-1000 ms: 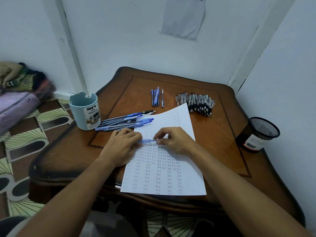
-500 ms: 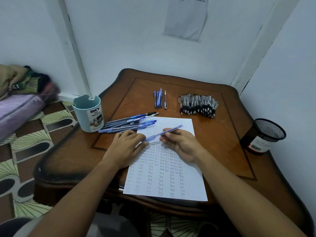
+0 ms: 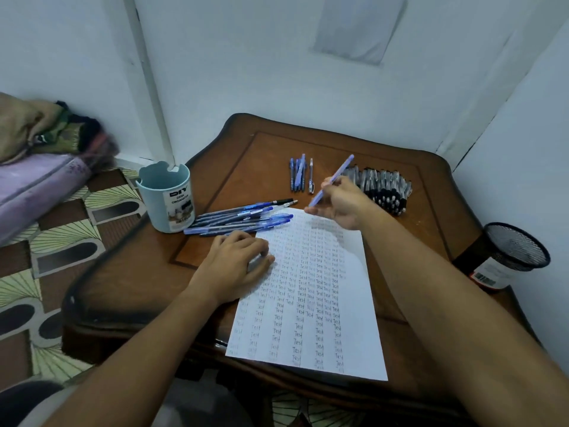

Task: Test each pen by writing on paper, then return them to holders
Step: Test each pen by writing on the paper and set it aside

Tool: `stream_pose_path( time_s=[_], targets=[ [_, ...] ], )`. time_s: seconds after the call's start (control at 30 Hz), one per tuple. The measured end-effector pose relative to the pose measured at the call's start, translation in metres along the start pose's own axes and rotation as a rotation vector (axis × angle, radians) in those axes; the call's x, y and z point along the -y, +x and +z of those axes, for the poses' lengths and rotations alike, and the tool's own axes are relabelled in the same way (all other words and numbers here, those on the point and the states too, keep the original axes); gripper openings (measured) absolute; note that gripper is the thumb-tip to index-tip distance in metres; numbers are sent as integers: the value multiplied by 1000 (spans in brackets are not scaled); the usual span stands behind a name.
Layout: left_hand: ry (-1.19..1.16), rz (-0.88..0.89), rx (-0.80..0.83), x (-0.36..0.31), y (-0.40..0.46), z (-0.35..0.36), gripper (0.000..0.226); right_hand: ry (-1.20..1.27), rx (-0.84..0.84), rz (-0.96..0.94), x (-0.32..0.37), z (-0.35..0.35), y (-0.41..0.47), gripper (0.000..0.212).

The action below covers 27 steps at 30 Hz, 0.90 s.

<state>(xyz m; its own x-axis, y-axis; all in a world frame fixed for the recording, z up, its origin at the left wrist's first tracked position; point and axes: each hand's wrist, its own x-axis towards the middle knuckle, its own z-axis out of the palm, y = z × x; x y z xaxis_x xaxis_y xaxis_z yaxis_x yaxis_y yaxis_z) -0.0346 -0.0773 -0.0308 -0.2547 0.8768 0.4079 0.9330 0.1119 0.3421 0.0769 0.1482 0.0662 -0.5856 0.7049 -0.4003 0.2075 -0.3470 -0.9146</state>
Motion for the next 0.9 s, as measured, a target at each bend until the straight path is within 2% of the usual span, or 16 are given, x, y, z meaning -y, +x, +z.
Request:
stream_pose_path(
  time_s=[0.1, 0.2, 0.4, 0.53, 0.67, 0.9],
  targets=[
    [-5, -7, 14, 0, 0, 1, 23, -168, -57, -2, 13, 2, 32, 15],
    [-12, -14, 26, -1, 0, 0, 23, -286, -152, -36, 20, 6, 63, 19],
    [-8, -14, 47, -1, -1, 0, 26, -817, -355, -170, 19, 9, 104, 18],
    [-34, -13, 17, -2, 0, 1, 23, -919, -349, -160, 19, 14, 117, 22],
    [-62, 14, -43, -2, -2, 3, 23, -1054, -374, -232, 15, 22, 121, 19],
    [-71, 17, -52, 2, -2, 5, 23, -1080, -389, -315, 9, 25, 123, 19]
  ],
)
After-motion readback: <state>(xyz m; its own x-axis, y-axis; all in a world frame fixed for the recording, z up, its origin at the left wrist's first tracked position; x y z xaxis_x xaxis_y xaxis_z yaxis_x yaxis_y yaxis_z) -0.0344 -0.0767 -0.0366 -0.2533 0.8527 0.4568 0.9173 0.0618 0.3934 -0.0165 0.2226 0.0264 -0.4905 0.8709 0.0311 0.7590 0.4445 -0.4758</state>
